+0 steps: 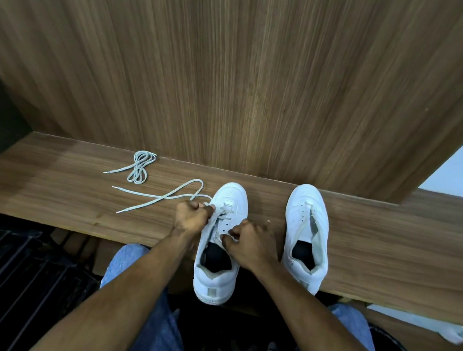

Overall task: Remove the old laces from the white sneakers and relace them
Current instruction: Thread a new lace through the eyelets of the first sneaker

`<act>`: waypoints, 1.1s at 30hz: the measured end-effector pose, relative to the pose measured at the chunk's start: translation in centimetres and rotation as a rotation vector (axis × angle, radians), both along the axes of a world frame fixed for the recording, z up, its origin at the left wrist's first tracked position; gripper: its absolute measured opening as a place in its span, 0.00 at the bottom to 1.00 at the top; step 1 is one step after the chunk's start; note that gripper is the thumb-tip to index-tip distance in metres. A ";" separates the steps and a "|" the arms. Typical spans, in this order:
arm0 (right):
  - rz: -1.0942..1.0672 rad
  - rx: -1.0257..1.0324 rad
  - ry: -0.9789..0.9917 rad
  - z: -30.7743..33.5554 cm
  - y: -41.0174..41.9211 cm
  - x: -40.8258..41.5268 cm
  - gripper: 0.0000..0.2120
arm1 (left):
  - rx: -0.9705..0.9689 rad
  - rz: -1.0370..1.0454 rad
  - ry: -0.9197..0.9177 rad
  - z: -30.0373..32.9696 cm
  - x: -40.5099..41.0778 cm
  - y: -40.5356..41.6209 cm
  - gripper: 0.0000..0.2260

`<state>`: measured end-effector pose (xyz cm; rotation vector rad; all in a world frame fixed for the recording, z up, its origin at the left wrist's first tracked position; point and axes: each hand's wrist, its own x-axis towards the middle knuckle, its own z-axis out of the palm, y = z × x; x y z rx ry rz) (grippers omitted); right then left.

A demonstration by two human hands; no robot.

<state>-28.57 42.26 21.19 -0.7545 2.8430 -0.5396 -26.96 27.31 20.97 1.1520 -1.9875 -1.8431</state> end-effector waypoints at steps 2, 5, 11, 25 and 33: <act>0.002 -0.005 -0.024 0.0 0.1 0.0 0.16 | -0.046 0.068 -0.020 -0.6 0.3 0.4 0.10; 0.000 -0.011 -0.037 0.0 0.2 -0.1 0.16 | -0.212 -0.017 -0.086 -1.0 0.7 0.4 0.12; 0.000 -0.015 -0.032 -0.1 0.2 0.0 0.16 | -0.488 -0.407 -0.195 -1.0 0.4 -1.4 0.05; -0.093 -0.781 -0.503 5.2 -1.1 -3.1 0.15 | -0.179 -0.512 0.099 9.8 -0.9 -1.0 0.12; -0.296 -0.833 -0.548 6.2 -0.1 -4.6 0.08 | -0.253 -0.559 0.068 8.8 -0.7 -2.6 0.15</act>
